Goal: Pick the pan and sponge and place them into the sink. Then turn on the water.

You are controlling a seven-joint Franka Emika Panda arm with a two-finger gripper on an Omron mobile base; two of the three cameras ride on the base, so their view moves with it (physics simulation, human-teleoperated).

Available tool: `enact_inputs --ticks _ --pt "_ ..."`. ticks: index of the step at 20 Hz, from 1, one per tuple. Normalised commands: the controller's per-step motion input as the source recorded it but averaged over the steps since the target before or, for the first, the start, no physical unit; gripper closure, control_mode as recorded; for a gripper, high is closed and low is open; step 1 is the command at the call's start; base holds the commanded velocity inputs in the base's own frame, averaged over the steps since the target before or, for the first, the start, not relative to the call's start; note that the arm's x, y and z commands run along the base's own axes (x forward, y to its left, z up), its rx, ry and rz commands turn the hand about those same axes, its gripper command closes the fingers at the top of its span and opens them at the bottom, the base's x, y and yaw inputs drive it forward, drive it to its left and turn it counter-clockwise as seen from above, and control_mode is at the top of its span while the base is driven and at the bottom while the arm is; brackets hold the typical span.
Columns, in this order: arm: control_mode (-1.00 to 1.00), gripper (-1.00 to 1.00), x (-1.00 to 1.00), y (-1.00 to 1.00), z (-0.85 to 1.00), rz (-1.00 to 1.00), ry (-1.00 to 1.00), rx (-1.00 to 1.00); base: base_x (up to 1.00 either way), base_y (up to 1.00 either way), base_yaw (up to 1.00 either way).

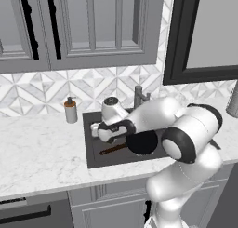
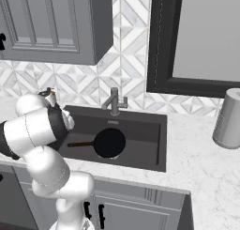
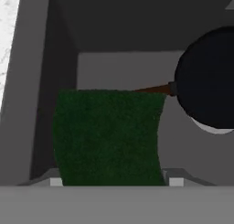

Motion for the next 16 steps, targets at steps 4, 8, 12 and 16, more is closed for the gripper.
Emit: enact_inputs --ticks 4,8,12,16 --pt "-1.00 1.00 0.49 -0.95 0.00 -0.11 -0.01 0.10 0.00 0.00 0.00" --pt "-1.00 1.00 0.74 -0.67 0.00 -0.06 -0.01 0.10 0.00 0.00 0.00" --pt "-1.00 1.00 0.65 -0.45 -0.34 -0.05 -0.06 0.03 0.00 0.00 0.00" --pt "-1.00 1.00 0.18 -0.08 -0.69 -0.03 -0.21 -0.01 0.00 0.00 0.00"
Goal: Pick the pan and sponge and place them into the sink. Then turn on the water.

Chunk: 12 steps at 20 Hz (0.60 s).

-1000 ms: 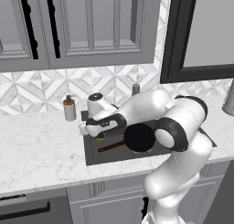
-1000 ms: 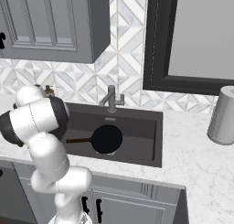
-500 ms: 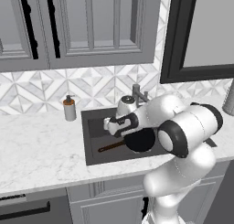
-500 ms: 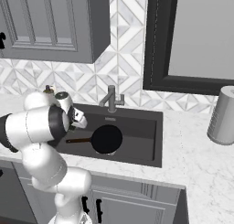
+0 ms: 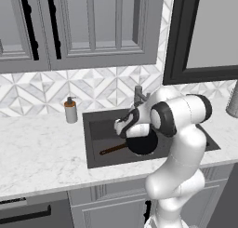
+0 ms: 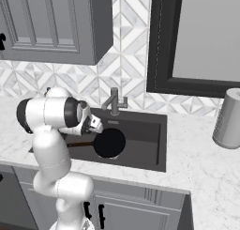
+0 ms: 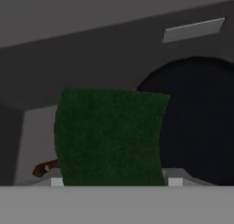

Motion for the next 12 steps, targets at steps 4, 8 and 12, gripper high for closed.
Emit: enact_inputs --ticks 4,8,12 --pt "-1.00 1.00 0.00 0.00 -0.58 -0.06 -0.21 -0.03 0.00 0.00 0.00" --pt "-1.00 1.00 0.00 0.00 -0.18 -0.08 -0.04 0.00 0.00 0.00 0.00" --pt "-1.00 1.00 0.03 -0.09 0.00 -0.07 0.00 0.00 0.00 0.00 0.00"
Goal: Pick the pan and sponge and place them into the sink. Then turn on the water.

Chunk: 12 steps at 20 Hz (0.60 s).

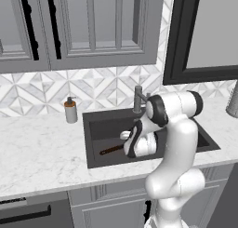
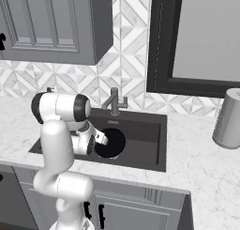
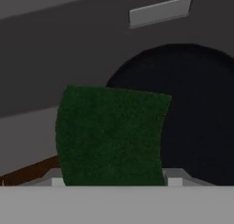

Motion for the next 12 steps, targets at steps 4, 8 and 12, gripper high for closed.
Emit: enact_inputs --ticks 4,8,12 --pt "-1.00 1.00 0.25 -0.10 0.00 -0.04 0.00 0.00 0.00 0.00 0.00" --pt "-1.00 1.00 0.22 -0.05 0.00 0.00 0.00 0.00 0.00 0.00 0.00" --pt "-1.00 1.00 0.18 -0.01 -0.07 0.00 0.00 0.00 0.00 0.00 0.00"
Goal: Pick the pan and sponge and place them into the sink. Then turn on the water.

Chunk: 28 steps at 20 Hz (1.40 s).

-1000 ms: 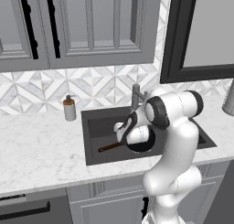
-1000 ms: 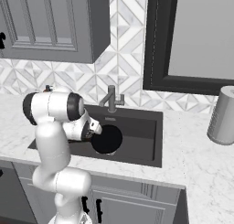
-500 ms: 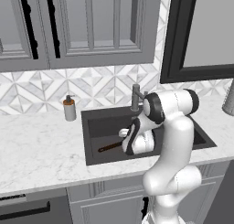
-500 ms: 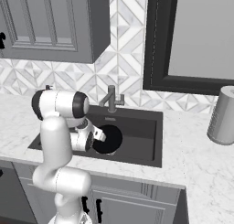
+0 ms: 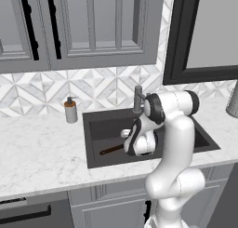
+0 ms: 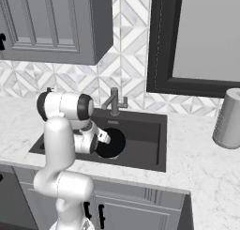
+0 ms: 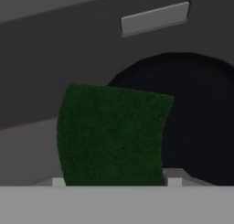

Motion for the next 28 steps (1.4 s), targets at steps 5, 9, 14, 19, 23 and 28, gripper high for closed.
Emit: enact_inputs --ticks 5,9,14,19,23,28 --pt "-1.00 1.00 0.07 -0.06 -0.22 0.00 0.00 0.00 0.00 0.00 0.00" --pt "-1.00 1.00 0.05 0.00 -0.35 0.00 -0.01 0.00 0.00 0.00 0.00" --pt "-1.00 1.00 0.03 0.00 -0.24 0.00 -0.03 0.00 0.00 0.00 0.00" --pt "-1.00 1.00 0.07 0.00 -0.29 0.00 -0.06 0.00 0.00 0.00 0.00" --pt "-1.00 -1.00 0.00 0.00 -0.01 0.00 0.00 0.00 0.00 0.00 0.00" --pt "-1.00 -1.00 0.00 0.00 0.00 0.00 0.00 0.00 0.00 0.00 0.00"
